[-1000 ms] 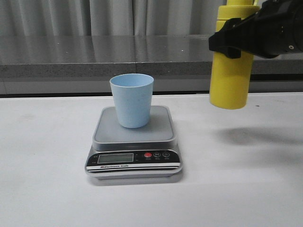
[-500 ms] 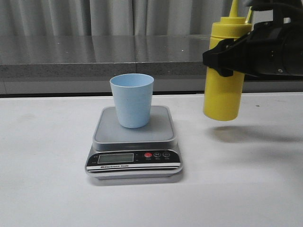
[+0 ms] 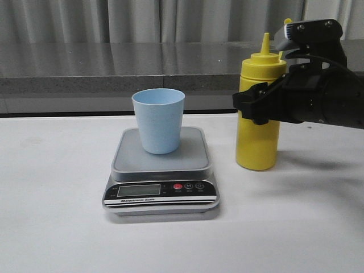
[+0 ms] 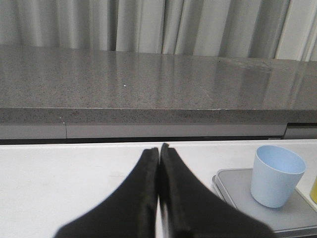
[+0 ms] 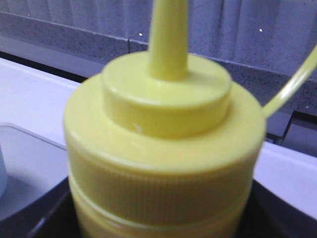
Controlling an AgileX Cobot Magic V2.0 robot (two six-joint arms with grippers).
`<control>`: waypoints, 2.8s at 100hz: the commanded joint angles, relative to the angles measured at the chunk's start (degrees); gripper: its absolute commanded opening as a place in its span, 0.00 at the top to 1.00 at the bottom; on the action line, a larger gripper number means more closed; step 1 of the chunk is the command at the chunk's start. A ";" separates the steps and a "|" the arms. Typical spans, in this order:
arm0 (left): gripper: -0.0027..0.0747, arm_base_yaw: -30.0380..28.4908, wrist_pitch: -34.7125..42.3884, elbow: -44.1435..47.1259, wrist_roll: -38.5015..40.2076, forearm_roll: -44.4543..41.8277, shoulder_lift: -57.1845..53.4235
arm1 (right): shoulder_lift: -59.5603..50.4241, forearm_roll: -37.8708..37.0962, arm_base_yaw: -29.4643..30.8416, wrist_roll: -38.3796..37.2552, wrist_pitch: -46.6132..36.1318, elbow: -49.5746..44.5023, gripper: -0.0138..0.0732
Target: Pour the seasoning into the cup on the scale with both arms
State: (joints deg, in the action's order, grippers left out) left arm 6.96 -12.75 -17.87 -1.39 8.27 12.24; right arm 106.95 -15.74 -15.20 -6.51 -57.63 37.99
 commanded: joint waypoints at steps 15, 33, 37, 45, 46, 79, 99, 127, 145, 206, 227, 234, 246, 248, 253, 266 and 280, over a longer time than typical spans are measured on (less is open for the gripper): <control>0.99 -0.08 4.07 -1.53 0.15 0.12 0.45 | -1.40 -0.56 0.42 0.81 -5.12 1.18 0.47; 0.99 -0.08 4.07 -1.53 0.15 0.12 0.45 | -1.41 -1.90 0.42 0.81 -5.19 1.18 0.43; 0.99 -0.08 4.07 -1.53 0.15 0.12 0.45 | -1.41 -2.46 0.42 0.81 -5.19 1.18 0.38; 0.99 -0.08 4.07 -1.53 0.15 0.12 0.45 | -1.41 -2.86 0.42 0.81 -5.19 1.18 0.25; 0.99 -0.08 4.07 -1.53 0.15 0.12 0.45 | -1.41 -2.86 0.42 0.81 -5.19 1.18 0.24; 0.99 -0.08 4.07 -1.53 0.15 0.12 0.45 | -1.41 -2.86 0.42 0.81 -5.19 1.18 0.09; 0.99 -0.08 4.07 -1.53 0.15 0.12 0.45 | -1.41 -2.86 0.42 0.81 -5.19 1.18 0.09; 0.99 -0.08 4.07 -1.53 0.15 0.12 0.45 | -1.74 -2.81 0.59 0.81 -5.19 1.14 0.09; 0.99 -0.08 4.07 -1.53 0.15 0.12 0.45 | -2.81 -2.81 1.48 0.81 -5.80 -0.60 0.09; 0.99 -0.08 4.07 -1.53 0.15 0.12 0.45 | -12.43 0.60 2.74 0.81 -9.51 -11.86 0.09; 0.99 -0.08 4.07 -1.53 0.15 0.12 0.45 | -22.28 3.93 2.74 0.81 -2.72 -14.89 0.09; 0.99 -0.08 4.07 -1.53 0.15 0.12 0.45 | -26.65 4.04 2.74 0.81 3.00 -14.97 0.09; 0.99 -0.08 4.07 -1.53 0.15 0.12 0.45 | -35.26 6.18 2.74 0.81 14.08 -14.97 0.09; 0.99 -0.08 4.07 -1.53 0.15 0.12 0.45 | -36.86 6.71 2.74 0.81 16.04 -14.97 0.09; 0.99 -0.08 4.07 -1.53 0.15 0.12 0.45 | -40.75 7.99 2.74 0.81 20.47 -14.97 0.09; 0.99 -0.08 4.07 -1.53 0.15 0.12 0.45 | -51.03 10.03 2.74 0.81 30.51 -14.97 0.09; 0.99 -0.08 4.07 -1.53 0.15 0.12 0.45 | -60.52 10.09 2.74 0.81 39.99 -14.97 0.09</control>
State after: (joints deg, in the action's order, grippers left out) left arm 6.96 -12.75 -17.87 -1.39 8.27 12.24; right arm 51.78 -6.12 -12.75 -6.13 -19.72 21.74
